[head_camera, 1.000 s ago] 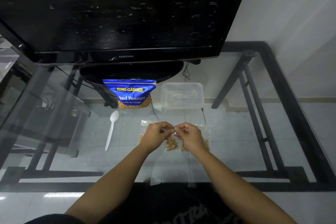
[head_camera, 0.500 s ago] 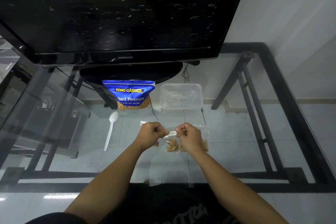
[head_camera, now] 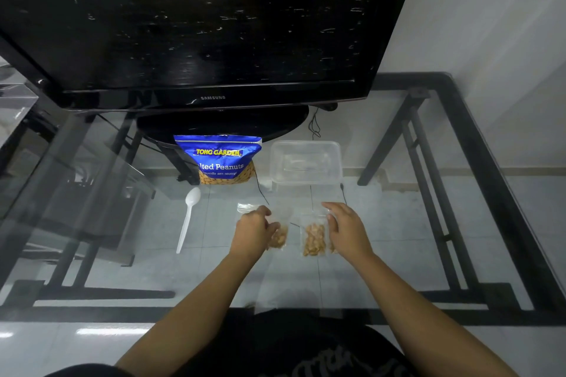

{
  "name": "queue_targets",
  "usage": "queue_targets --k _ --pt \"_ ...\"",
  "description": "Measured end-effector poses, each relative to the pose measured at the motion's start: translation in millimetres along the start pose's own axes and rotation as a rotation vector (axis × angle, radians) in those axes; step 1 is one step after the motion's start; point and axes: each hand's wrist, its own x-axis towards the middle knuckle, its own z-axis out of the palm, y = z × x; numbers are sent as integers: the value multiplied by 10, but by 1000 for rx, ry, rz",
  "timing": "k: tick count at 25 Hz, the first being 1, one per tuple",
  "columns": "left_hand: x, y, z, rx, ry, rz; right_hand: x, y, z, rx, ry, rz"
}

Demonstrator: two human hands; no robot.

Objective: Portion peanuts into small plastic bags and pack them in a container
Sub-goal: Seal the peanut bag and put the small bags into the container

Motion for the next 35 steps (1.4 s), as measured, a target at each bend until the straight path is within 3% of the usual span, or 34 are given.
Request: queue_targets --k 3,6,9,11,21,25,28,30,33,35 --pt "-37 89 142 132 146 193 -109 123 -71 -136 -41 -30" --pt "-50 301 363 168 -18 420 -198 147 -66 -281 -151 -57" --pt "48 431 549 331 -183 394 -243 143 -19 -397 -314 -68" --pt "117 460 602 418 -187 387 -256 163 -18 -445 -382 -60" --pt "243 453 592 284 -174 265 -197 271 -96 -463 -437 -156" --pt "126 458 505 139 -186 262 -185 309 -60 -381 -373 -146" --pt "33 424 419 -296 -183 90 -203 338 -53 -317 -291 -188" --pt "-11 405 371 -536 -207 -14 -214 283 -56 -129 -213 -165" --pt "2 394 347 -558 -232 -16 -199 98 -44 285 -101 13" --pt "9 387 344 -535 -233 7 -163 2 -32 400 16 77"
